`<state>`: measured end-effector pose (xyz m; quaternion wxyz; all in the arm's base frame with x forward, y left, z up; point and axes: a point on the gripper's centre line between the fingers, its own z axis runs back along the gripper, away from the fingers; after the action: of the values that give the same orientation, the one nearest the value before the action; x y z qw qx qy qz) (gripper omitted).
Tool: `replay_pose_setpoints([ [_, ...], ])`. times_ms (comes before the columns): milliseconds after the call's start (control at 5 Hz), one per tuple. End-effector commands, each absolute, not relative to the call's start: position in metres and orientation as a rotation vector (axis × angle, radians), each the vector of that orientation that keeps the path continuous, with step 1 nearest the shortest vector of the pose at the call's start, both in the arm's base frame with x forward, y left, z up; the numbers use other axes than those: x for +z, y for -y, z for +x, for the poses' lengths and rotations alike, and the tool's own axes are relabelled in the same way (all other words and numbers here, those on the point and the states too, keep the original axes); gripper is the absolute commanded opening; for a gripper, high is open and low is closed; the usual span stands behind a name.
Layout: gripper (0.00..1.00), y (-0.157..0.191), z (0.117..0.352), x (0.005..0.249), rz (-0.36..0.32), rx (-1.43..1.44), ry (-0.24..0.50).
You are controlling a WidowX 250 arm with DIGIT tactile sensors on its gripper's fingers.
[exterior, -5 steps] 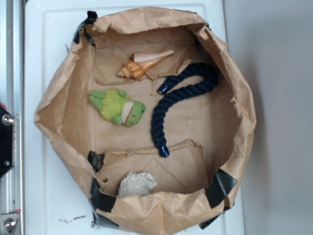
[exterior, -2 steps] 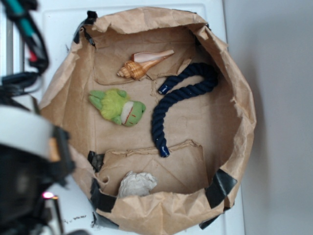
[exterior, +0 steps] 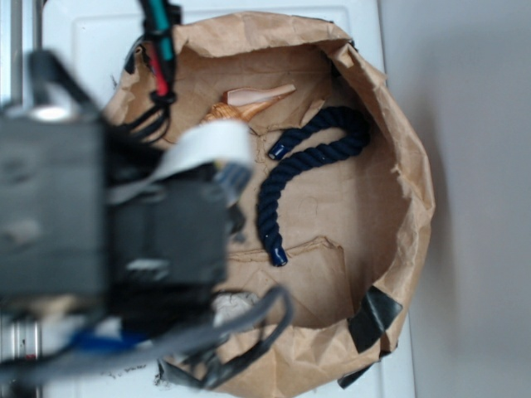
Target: Grab the white paper.
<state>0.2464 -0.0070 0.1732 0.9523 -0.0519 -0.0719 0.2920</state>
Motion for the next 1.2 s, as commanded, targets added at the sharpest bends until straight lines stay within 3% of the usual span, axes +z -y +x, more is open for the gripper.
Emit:
replay_pose_setpoints([
  [0, 1.00, -0.003, 0.264, 0.151, -0.330, 0.728, 0.034],
  [600, 1.00, -0.003, 0.264, 0.151, -0.330, 0.728, 0.034],
  [800, 1.00, -0.004, 0.240, 0.152, -0.336, 0.734, 0.246],
  [1000, 1.00, -0.001, 0.253, 0.139, -0.345, 0.749, 0.276],
])
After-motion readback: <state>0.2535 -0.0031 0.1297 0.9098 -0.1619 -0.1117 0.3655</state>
